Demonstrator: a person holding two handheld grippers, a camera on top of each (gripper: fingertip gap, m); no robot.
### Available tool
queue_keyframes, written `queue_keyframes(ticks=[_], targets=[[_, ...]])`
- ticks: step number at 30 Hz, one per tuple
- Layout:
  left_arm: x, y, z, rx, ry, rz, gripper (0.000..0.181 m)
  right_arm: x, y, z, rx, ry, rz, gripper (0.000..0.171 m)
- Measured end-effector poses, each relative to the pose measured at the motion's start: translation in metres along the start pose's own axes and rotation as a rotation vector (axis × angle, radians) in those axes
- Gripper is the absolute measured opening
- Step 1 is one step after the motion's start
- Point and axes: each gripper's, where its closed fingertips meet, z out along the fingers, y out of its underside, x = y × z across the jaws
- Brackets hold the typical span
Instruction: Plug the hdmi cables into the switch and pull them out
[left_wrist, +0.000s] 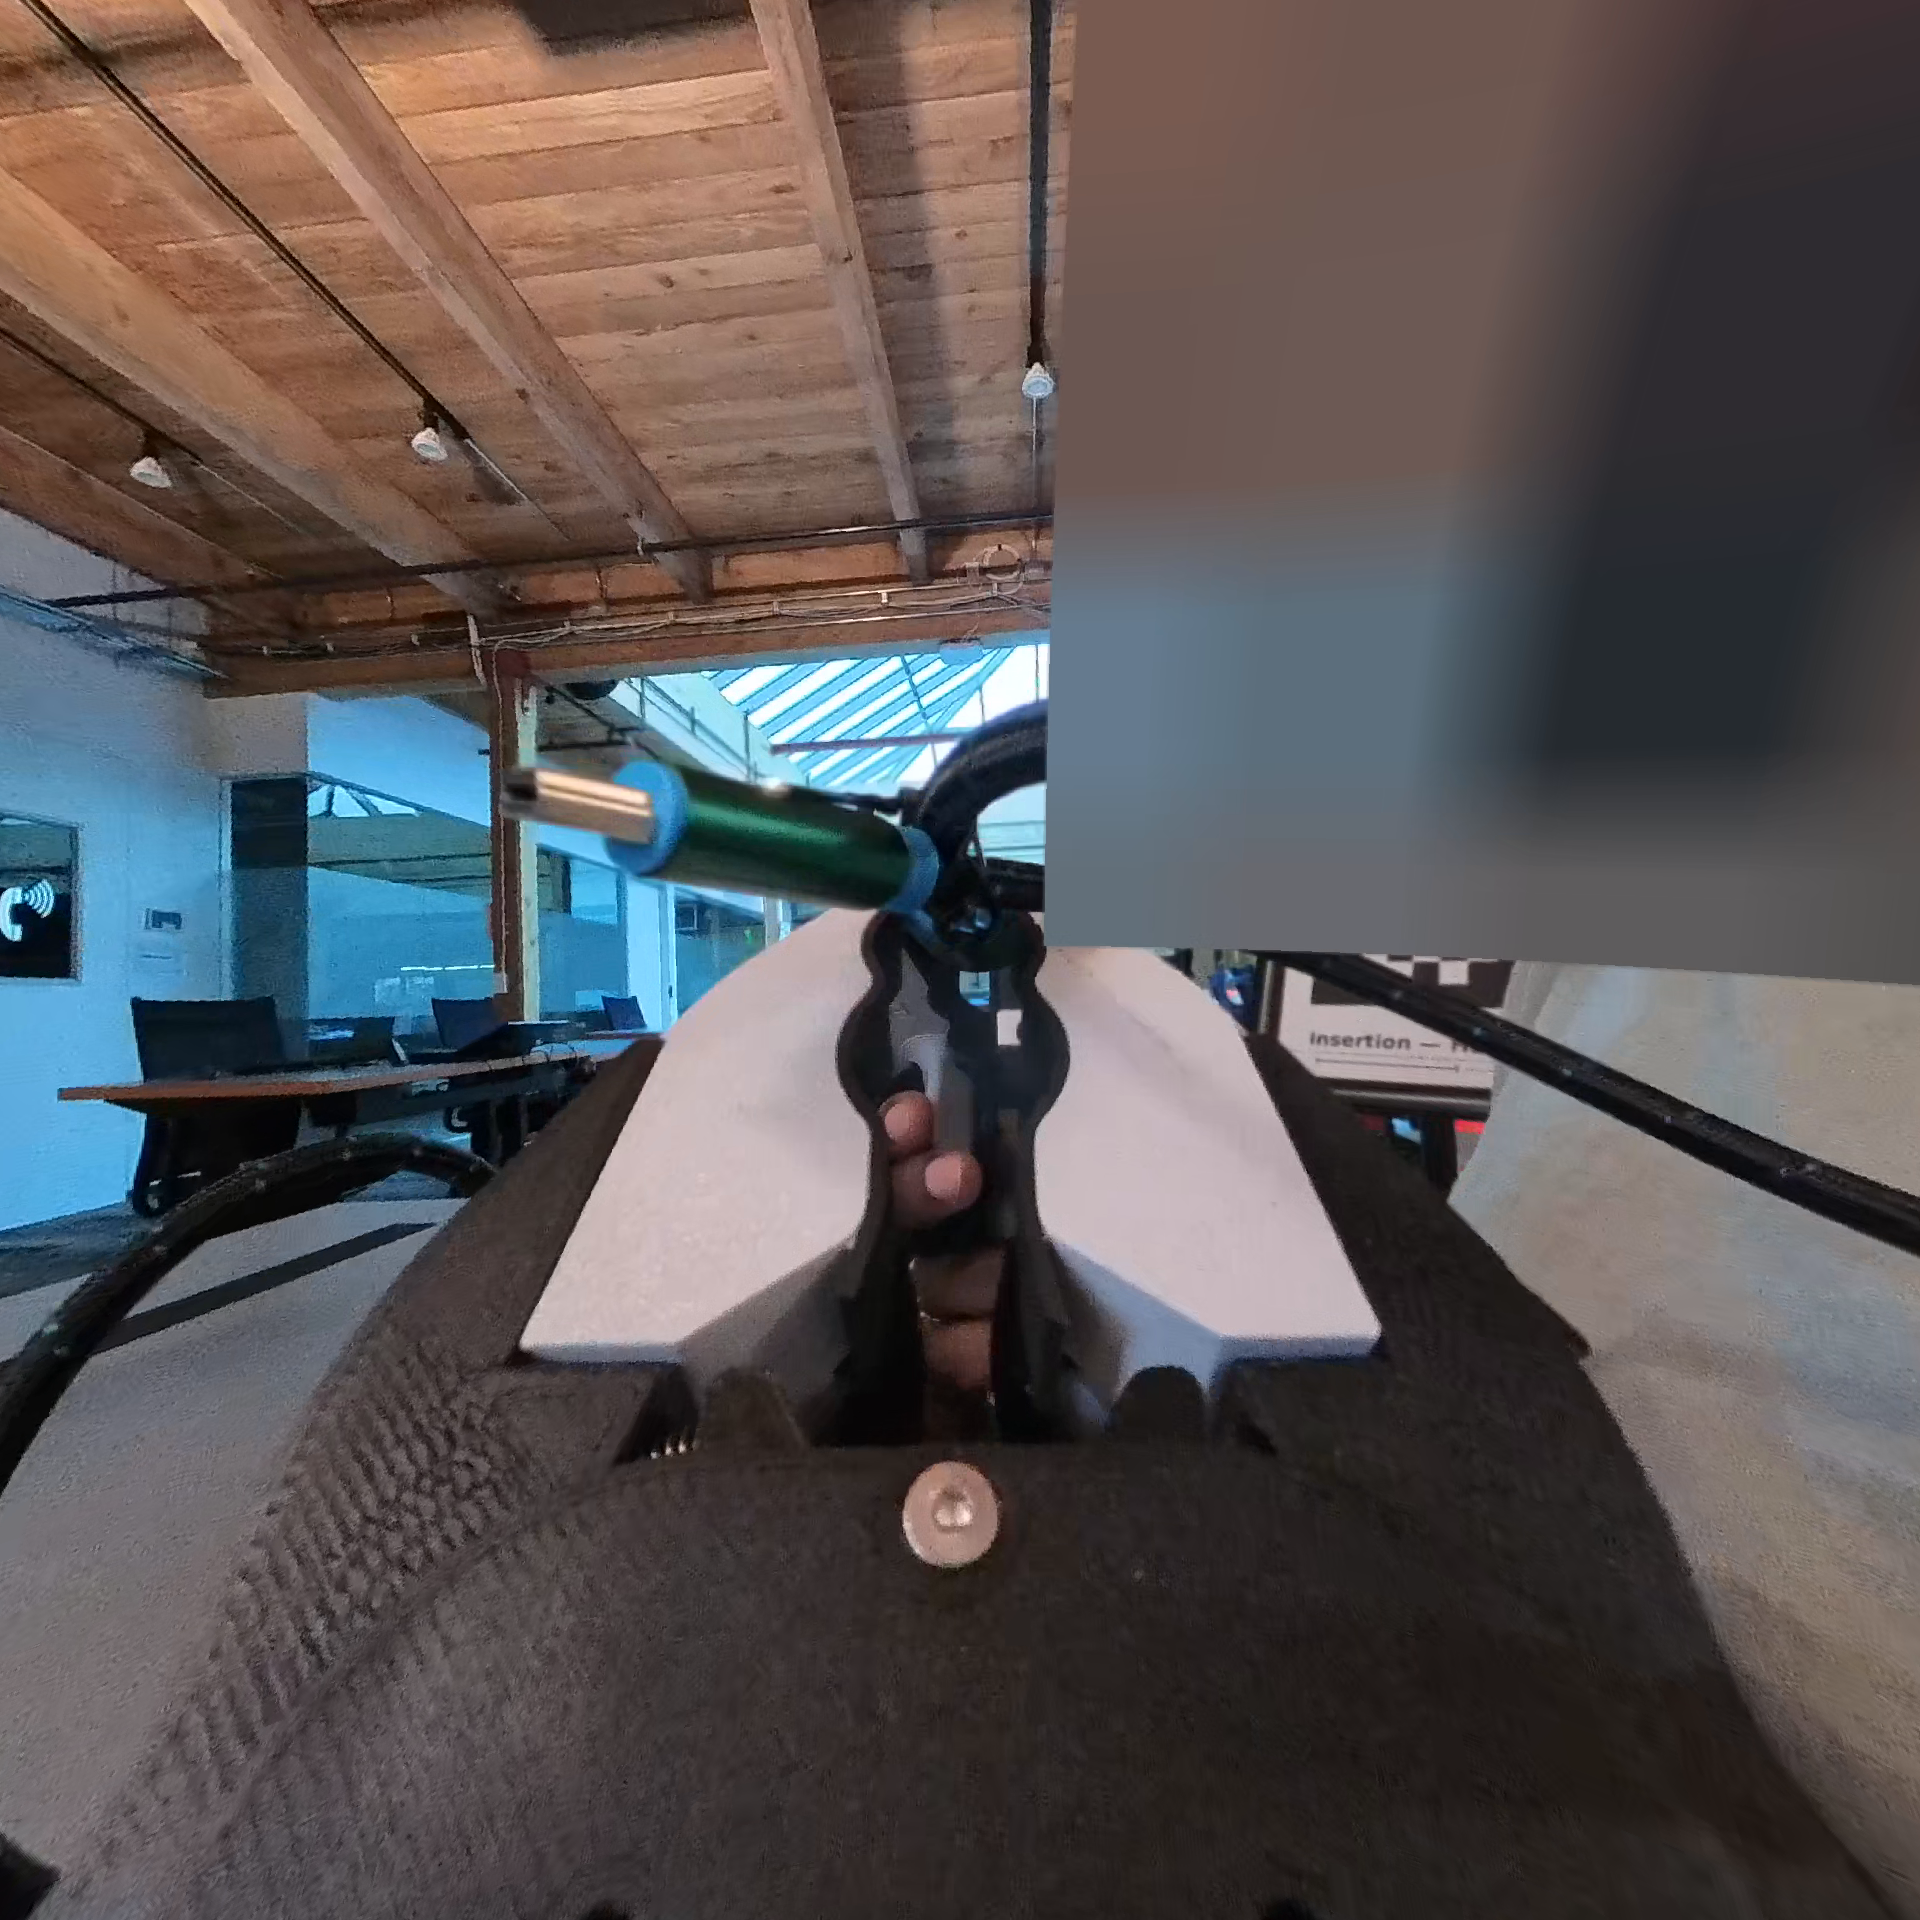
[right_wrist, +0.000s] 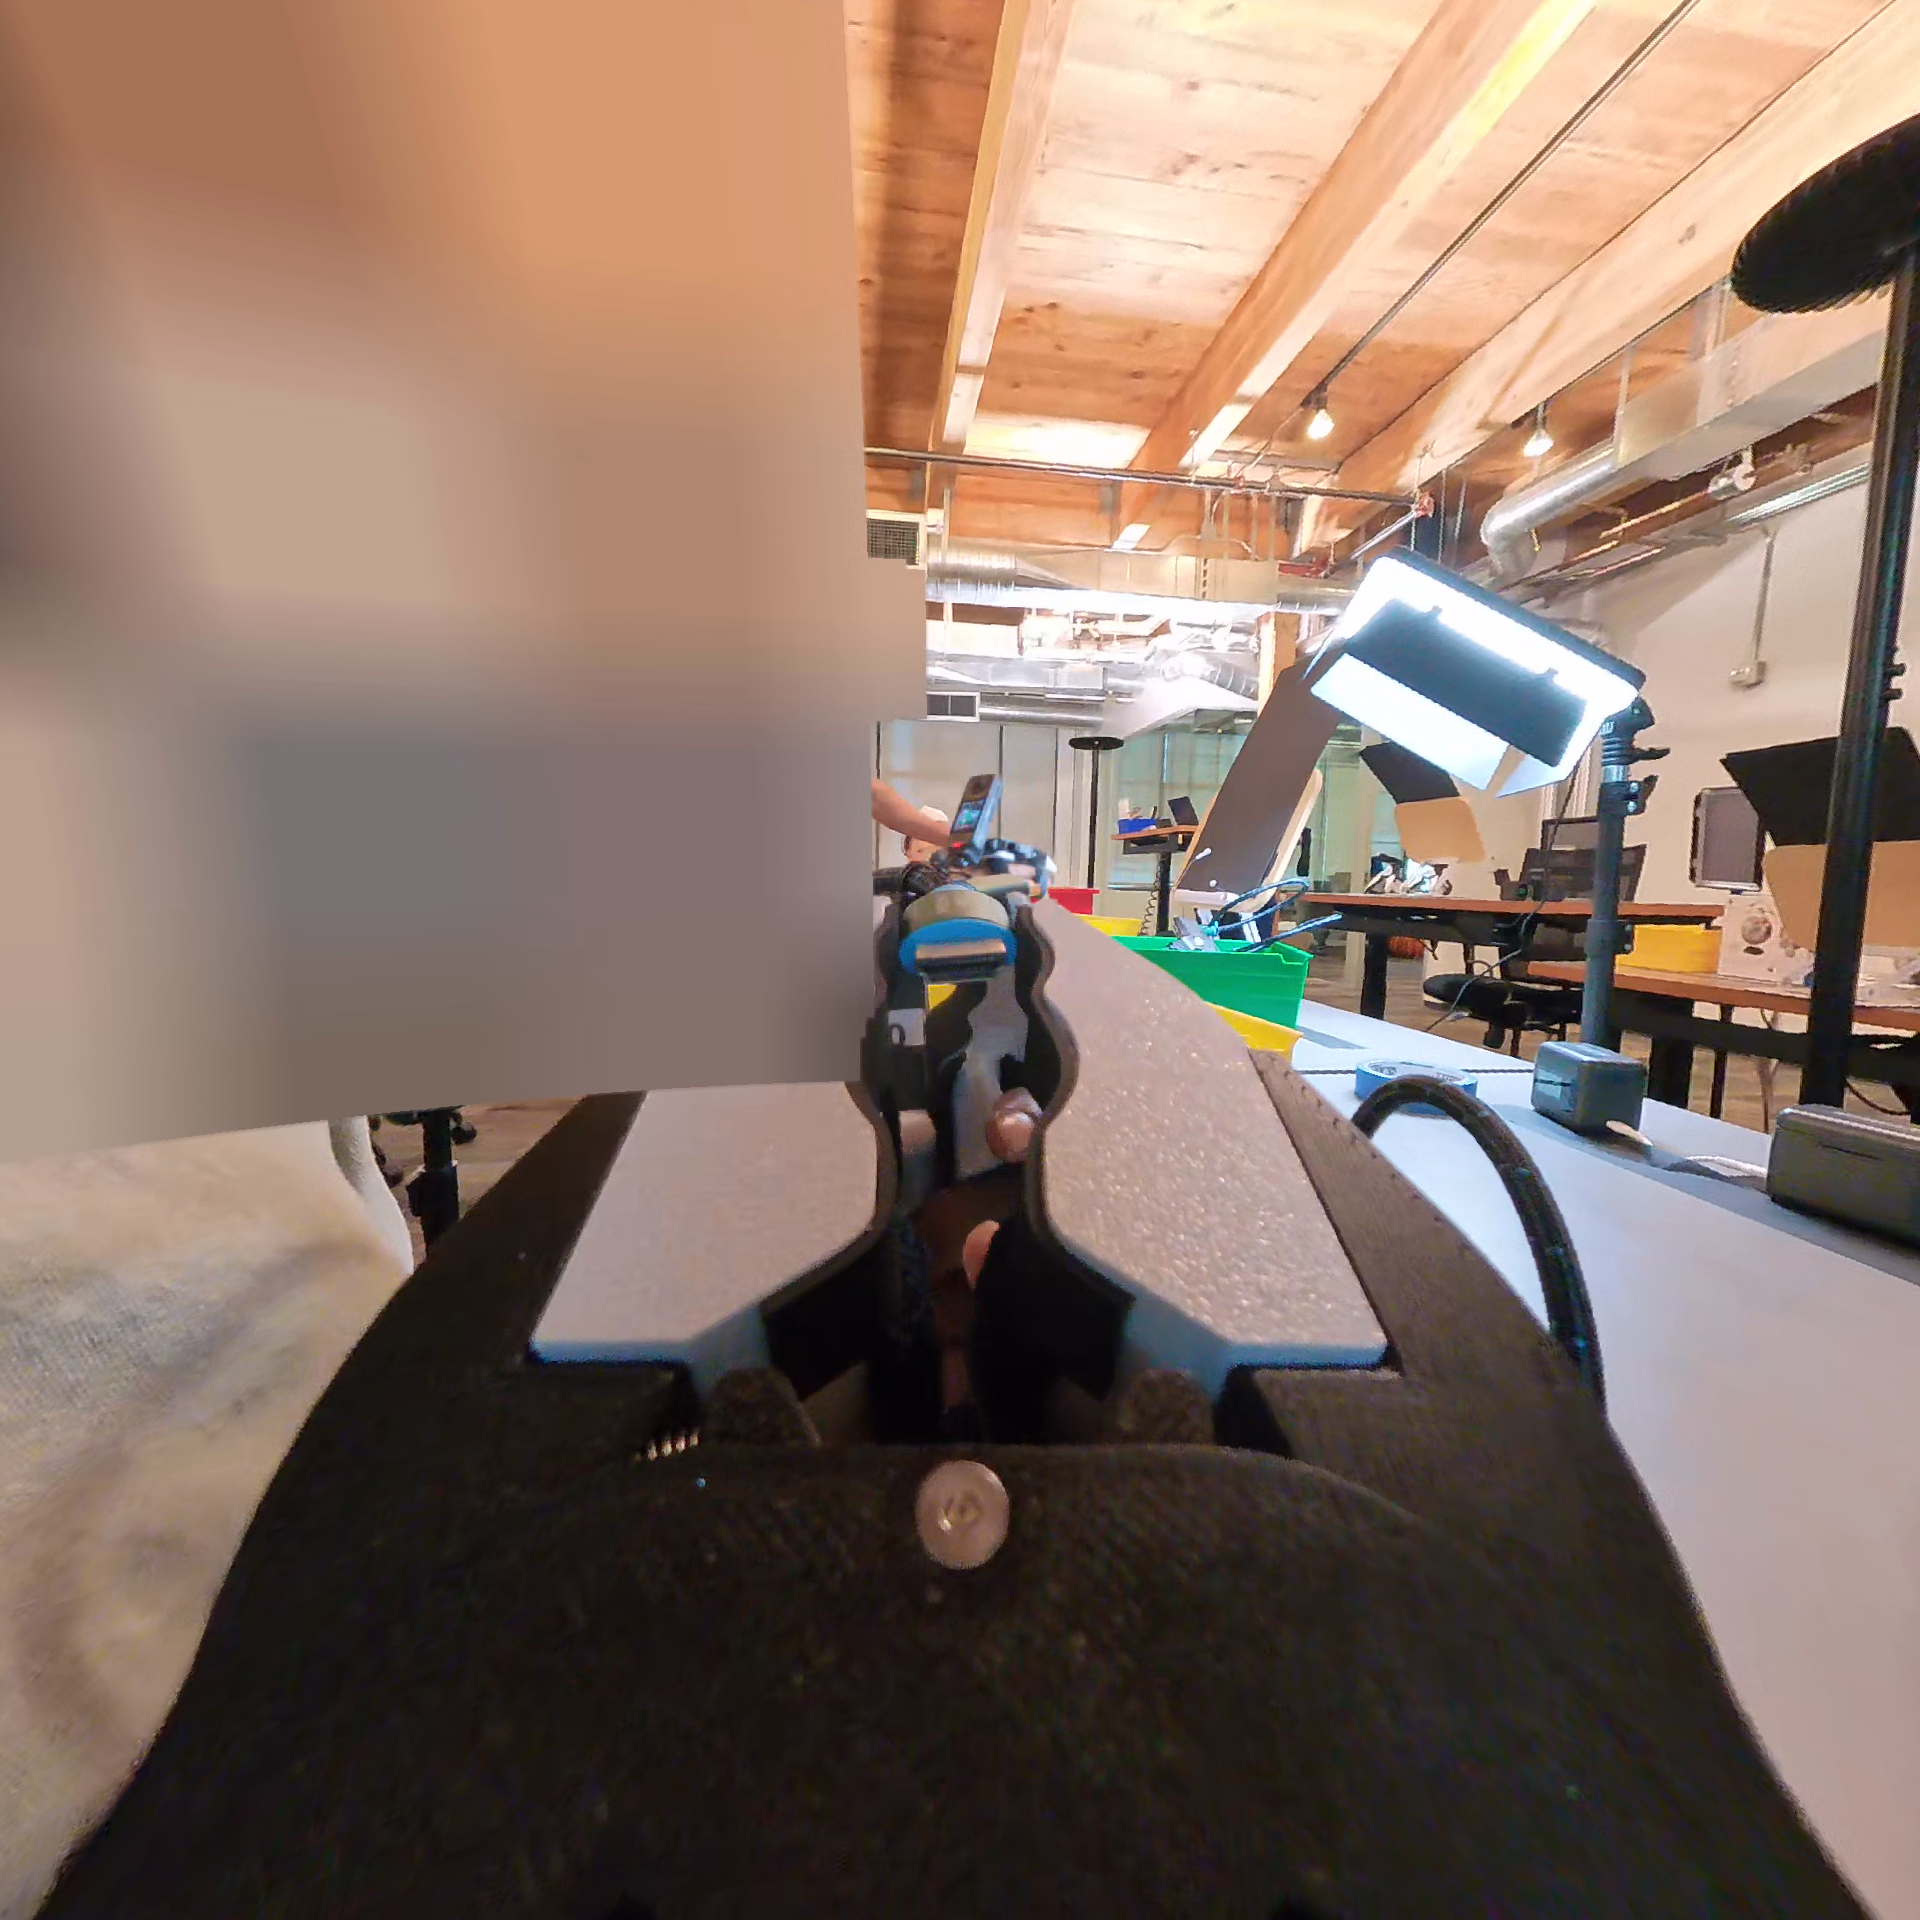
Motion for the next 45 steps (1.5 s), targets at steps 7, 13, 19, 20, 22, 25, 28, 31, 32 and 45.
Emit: queue_keyframes(ticks=[7, 13, 19, 20, 22, 25, 28, 31, 32, 45], targets=[[0.001, 0.005, -0.001, -0.039, 0.011, 0.039, 0.019, 0.0, 0.003, -0.004, -0.023, -0.022, -0.041, 0.021], [0.004, 0.007, 0.0, -0.058, 0.01, 0.094, 0.023, -0.004, 0.001, -0.006, 0.002, -0.052, -0.054, 0.021], [0.009, 0.011, 0.001, -0.121, 0.032, 0.131, 0.022, -0.007, 0.002, -0.006, -0.007, -0.083, -0.021, 0.021], [0.01, 0.011, 0.0, -0.124, 0.041, 0.13, 0.022, -0.008, 0.002, -0.006, -0.012, -0.093, -0.008, 0.021], [0.013, 0.011, 0.0, -0.124, 0.057, 0.13, 0.024, -0.01, 0.004, -0.005, -0.024, -0.114, 0.037, 0.021], [0.013, 0.012, 0.0, -0.122, 0.06, 0.123, 0.024, -0.01, 0.005, -0.006, -0.028, -0.136, 0.088, 0.021], [0.015, 0.012, 0.0, -0.1, 0.085, 0.077, 0.02, -0.013, 0.005, -0.007, -0.033, -0.167, 0.102, 0.02], [0.016, 0.011, -0.001, -0.083, 0.099, 0.053, 0.02, -0.014, 0.006, -0.007, -0.042, -0.174, 0.093, 0.021], [0.015, 0.012, -0.001, -0.082, 0.099, 0.05, 0.02, -0.014, 0.006, -0.007, -0.049, -0.171, 0.089, 0.021], [0.013, 0.014, -0.001, -0.081, 0.102, 0.026, 0.02, -0.01, 0.009, -0.016, -0.14, -0.163, -0.016, 0.023]])
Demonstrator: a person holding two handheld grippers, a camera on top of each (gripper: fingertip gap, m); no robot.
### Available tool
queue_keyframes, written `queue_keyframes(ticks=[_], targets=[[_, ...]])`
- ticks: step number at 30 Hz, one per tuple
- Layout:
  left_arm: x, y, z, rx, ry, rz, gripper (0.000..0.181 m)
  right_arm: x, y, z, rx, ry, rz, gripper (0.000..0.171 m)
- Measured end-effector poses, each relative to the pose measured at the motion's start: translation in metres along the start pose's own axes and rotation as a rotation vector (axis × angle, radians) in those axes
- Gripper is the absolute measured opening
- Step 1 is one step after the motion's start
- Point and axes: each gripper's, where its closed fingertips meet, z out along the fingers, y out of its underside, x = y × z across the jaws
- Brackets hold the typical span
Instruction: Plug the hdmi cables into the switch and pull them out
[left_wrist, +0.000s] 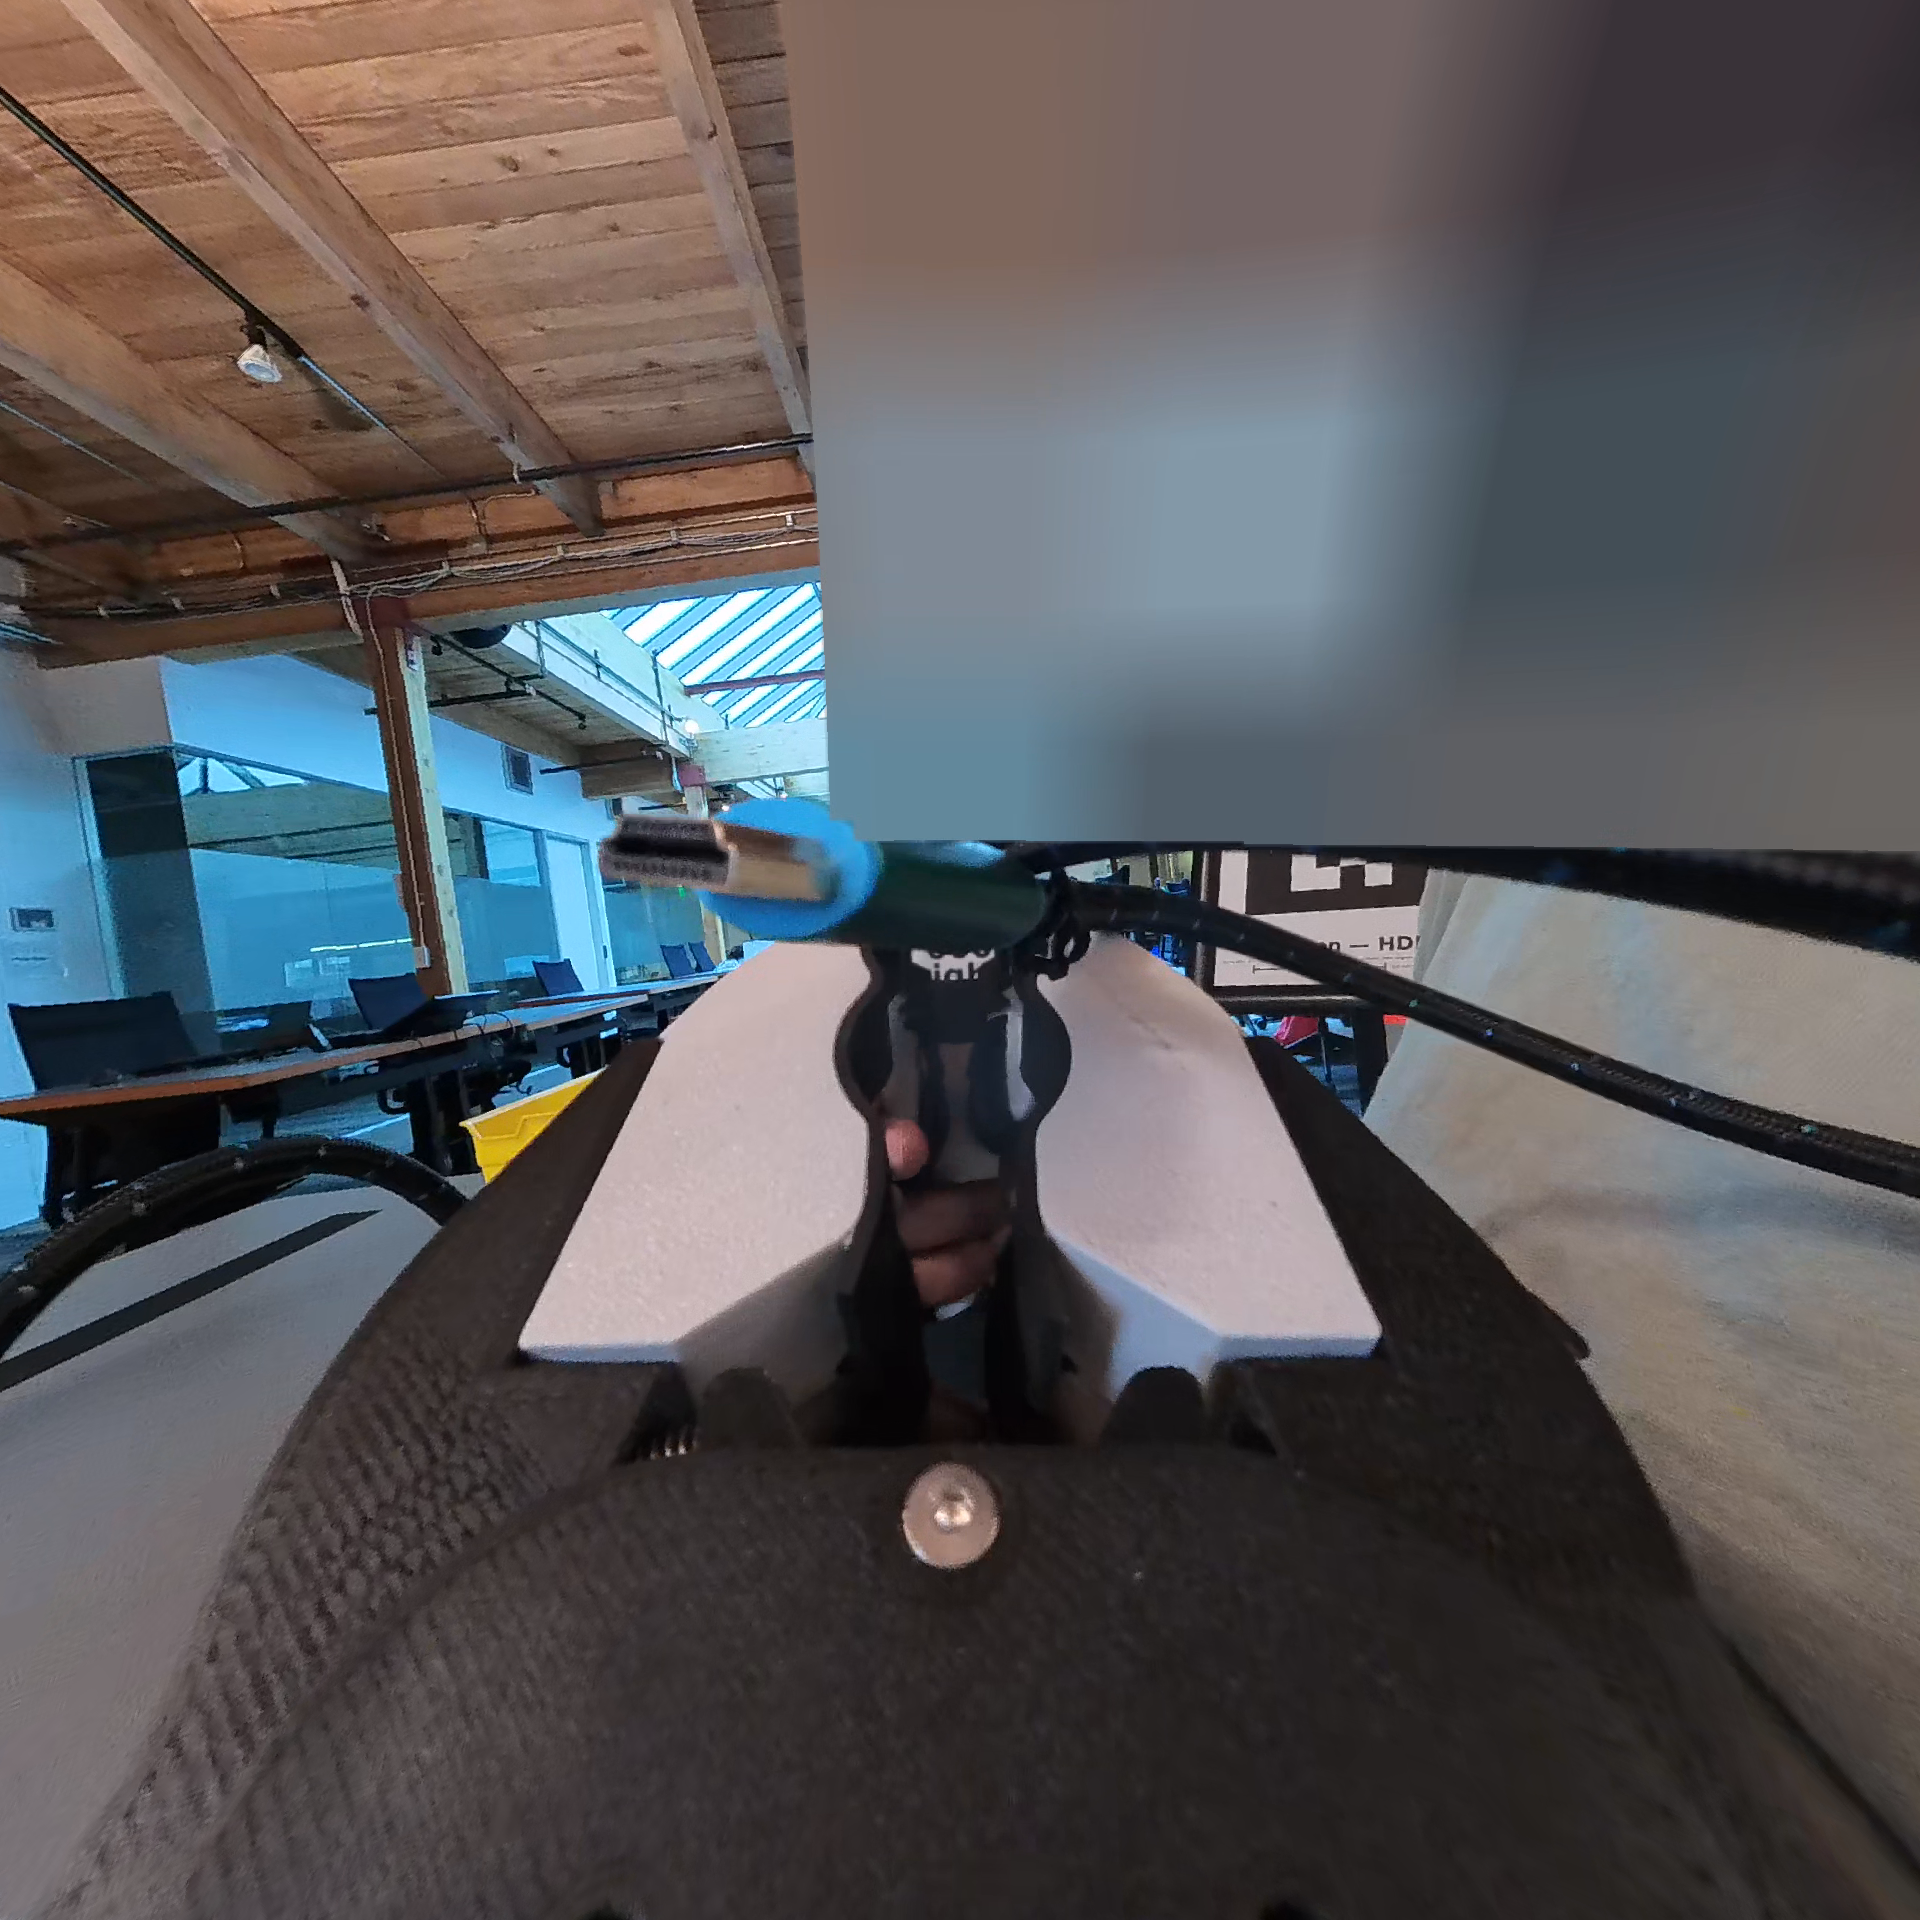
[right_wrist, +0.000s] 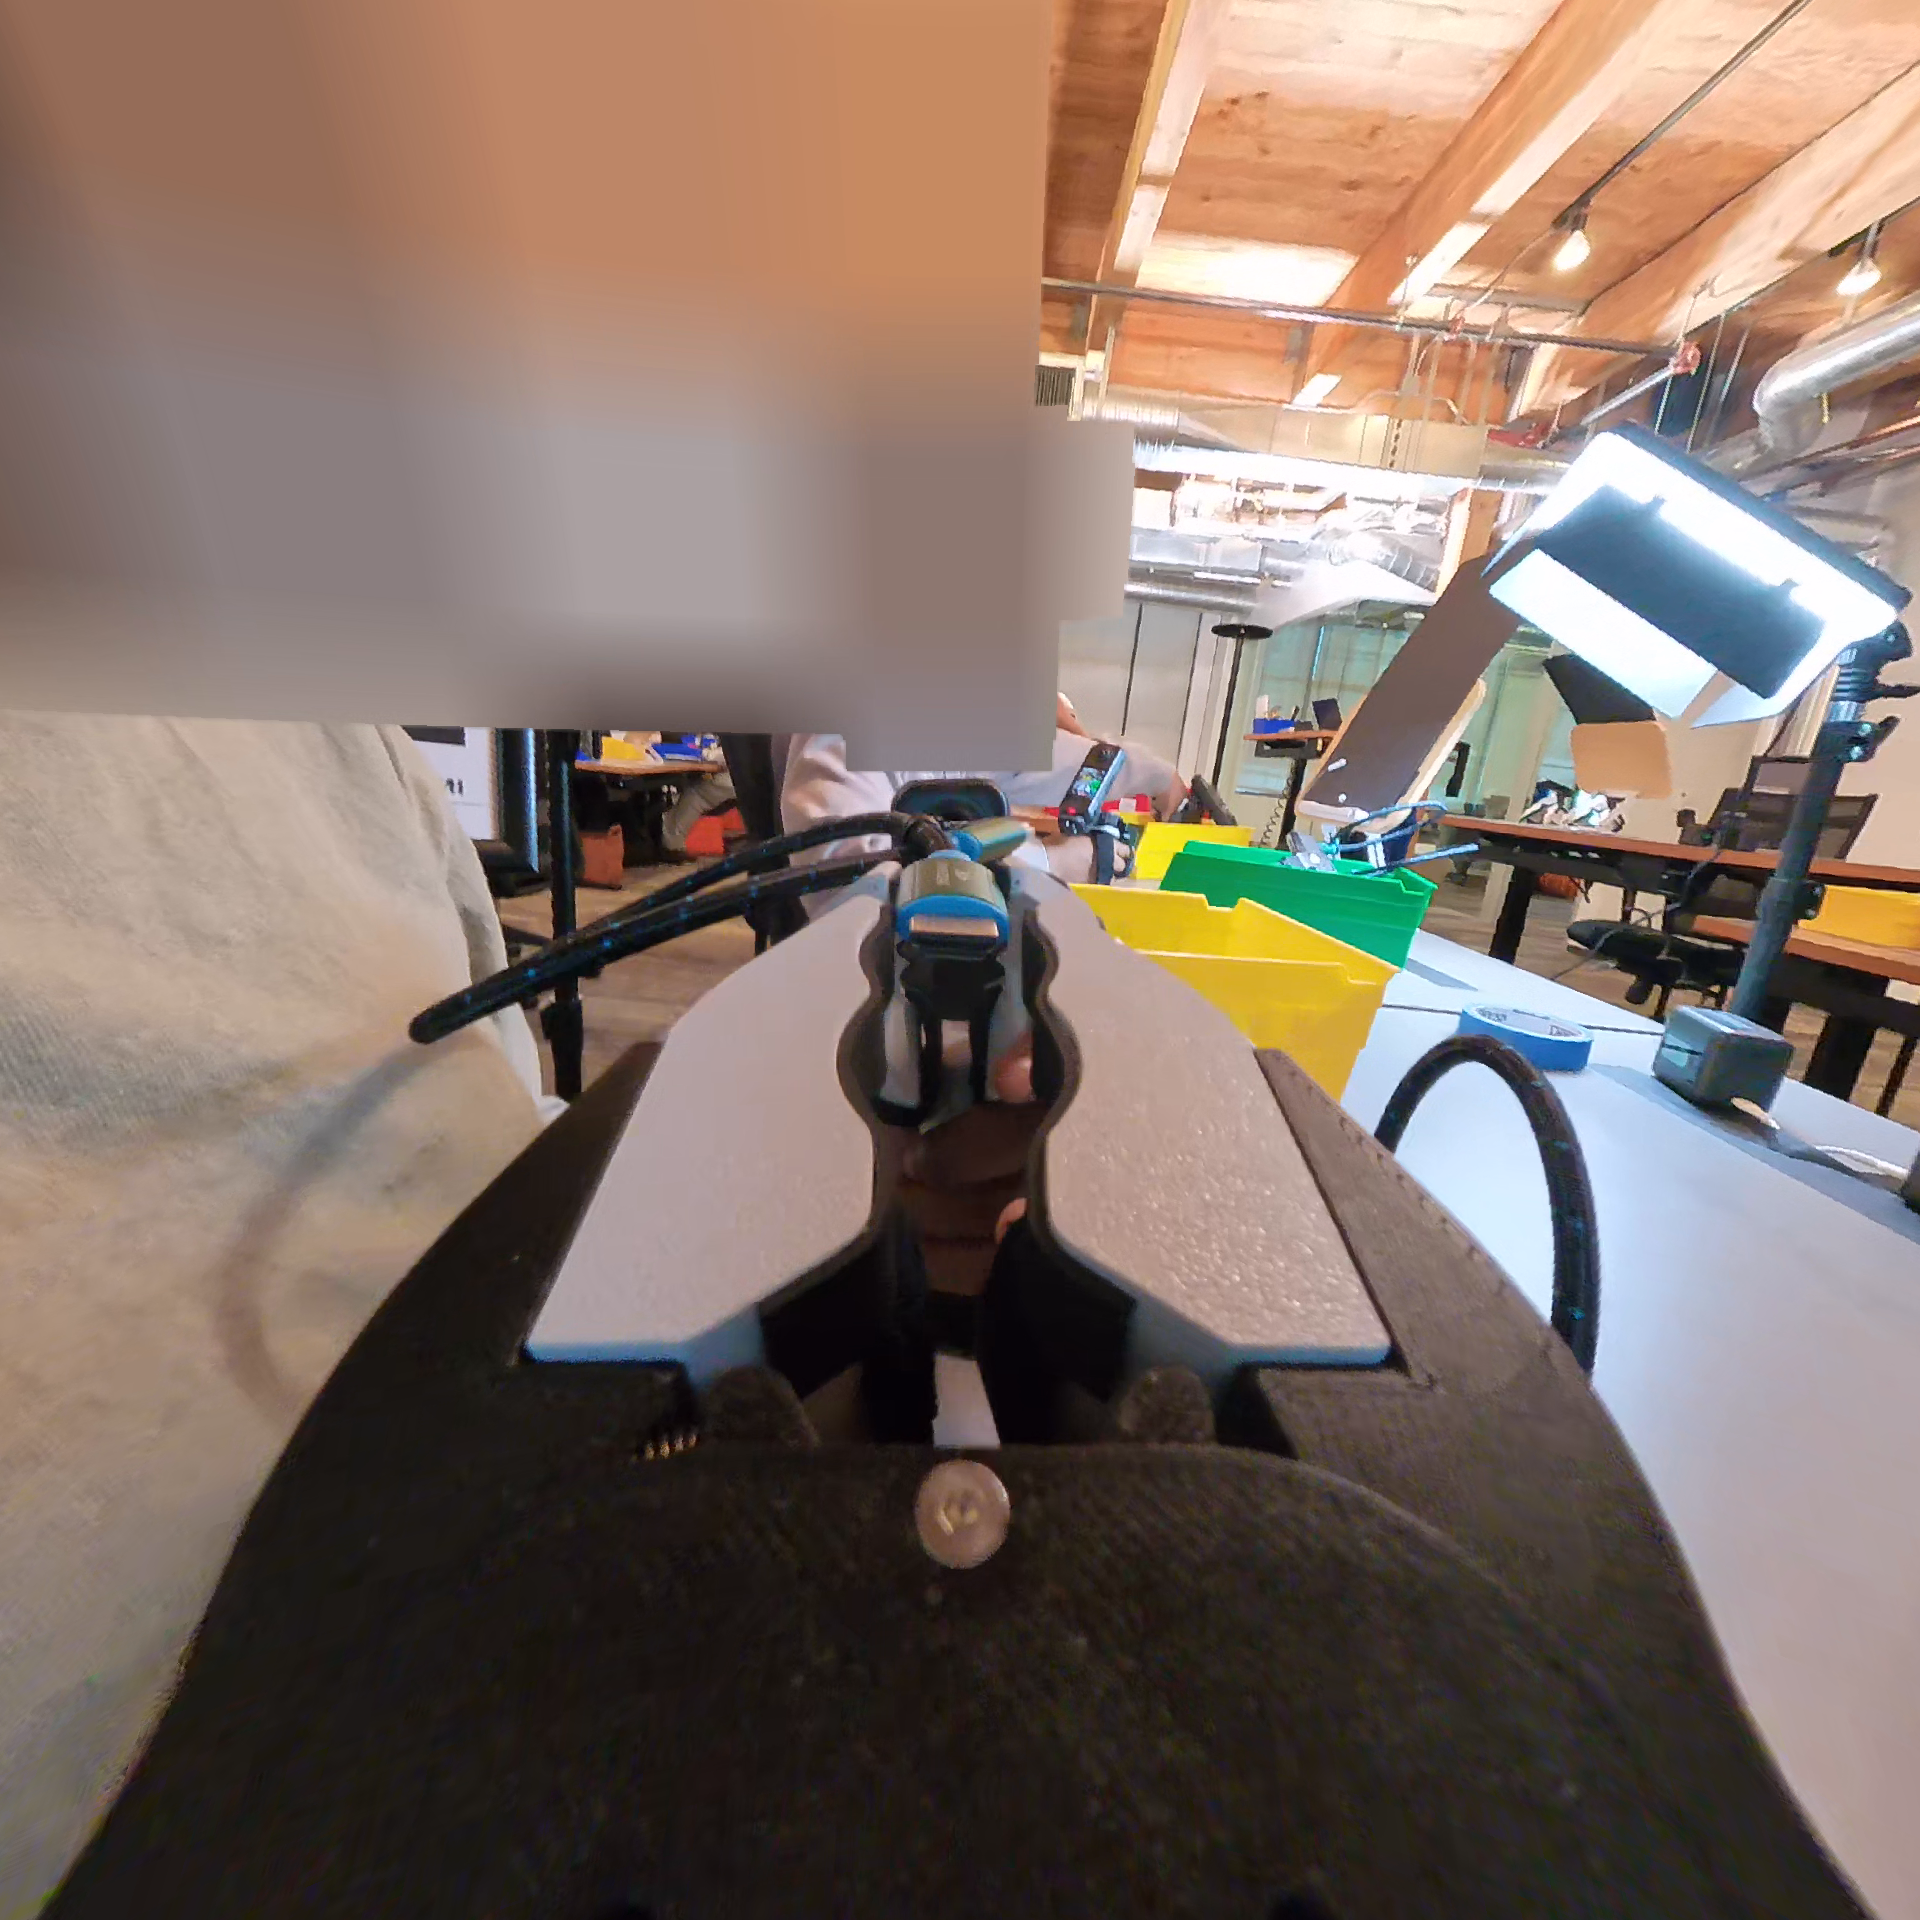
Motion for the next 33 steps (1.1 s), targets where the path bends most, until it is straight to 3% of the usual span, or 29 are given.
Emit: queue_keyframes(ticks=[10, 33], targets=[[0.003, 0.01, 0.003, -0.086, 0.018, -0.007, 0.027, -0.001, 0.008, 0.0, -0.067, -0.006, -0.03, 0.021], [-0.002, 0.016, 0.005, -0.116, -0.025, 0.001, 0.022, 0.001, 0.011, -0.006, -0.125, 0.006, -0.067, 0.02]])
